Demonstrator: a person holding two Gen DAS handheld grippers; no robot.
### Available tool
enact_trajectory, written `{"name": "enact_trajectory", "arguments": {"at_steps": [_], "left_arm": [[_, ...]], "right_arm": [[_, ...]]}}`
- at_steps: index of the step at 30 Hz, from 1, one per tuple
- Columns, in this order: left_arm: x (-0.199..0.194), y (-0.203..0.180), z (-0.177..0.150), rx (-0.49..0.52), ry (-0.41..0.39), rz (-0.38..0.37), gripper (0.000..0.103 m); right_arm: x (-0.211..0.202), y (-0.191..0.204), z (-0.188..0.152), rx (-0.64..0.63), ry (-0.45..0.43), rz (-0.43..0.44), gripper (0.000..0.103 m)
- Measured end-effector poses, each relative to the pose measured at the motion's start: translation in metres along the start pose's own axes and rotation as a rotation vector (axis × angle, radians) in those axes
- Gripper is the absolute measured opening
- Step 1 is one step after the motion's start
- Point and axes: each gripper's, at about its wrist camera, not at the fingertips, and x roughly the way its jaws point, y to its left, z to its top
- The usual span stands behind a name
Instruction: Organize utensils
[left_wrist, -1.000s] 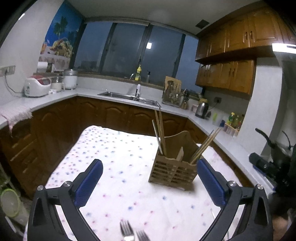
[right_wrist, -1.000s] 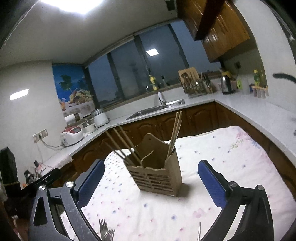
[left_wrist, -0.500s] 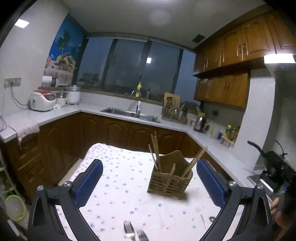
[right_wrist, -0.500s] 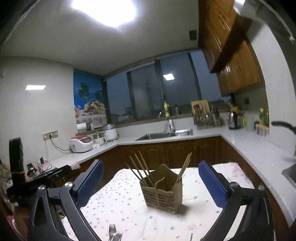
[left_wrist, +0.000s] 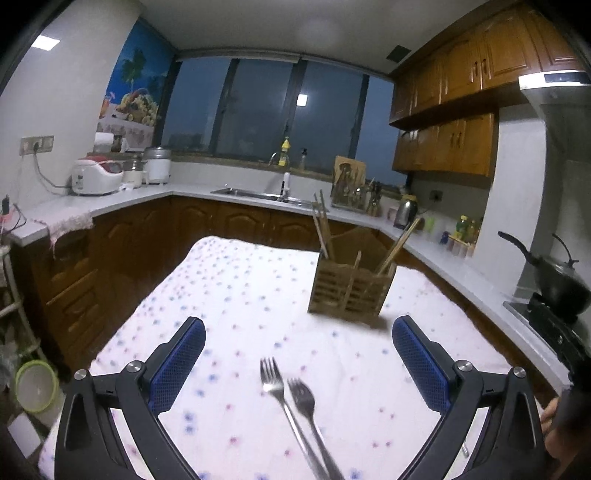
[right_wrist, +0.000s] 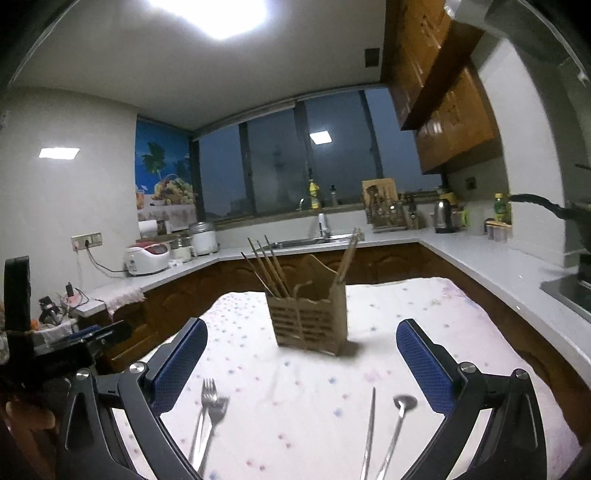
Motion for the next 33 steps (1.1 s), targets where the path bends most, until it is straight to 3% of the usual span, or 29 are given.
{"name": "enact_trajectory", "arguments": {"at_steps": [11,33], "left_arm": [[-0.006,-0.015,-0.029,0.085,0.012,0.035,0.102],[-0.005,-0.013,-0.046,0.130,0.024,0.077,0.102]], "right_arm": [[-0.009,-0.010,-0.045,0.003,0.063,-0.084,0.103],[-0.017,-0.027,-0.061,0.003,0.069,-0.138,0.103]]}}
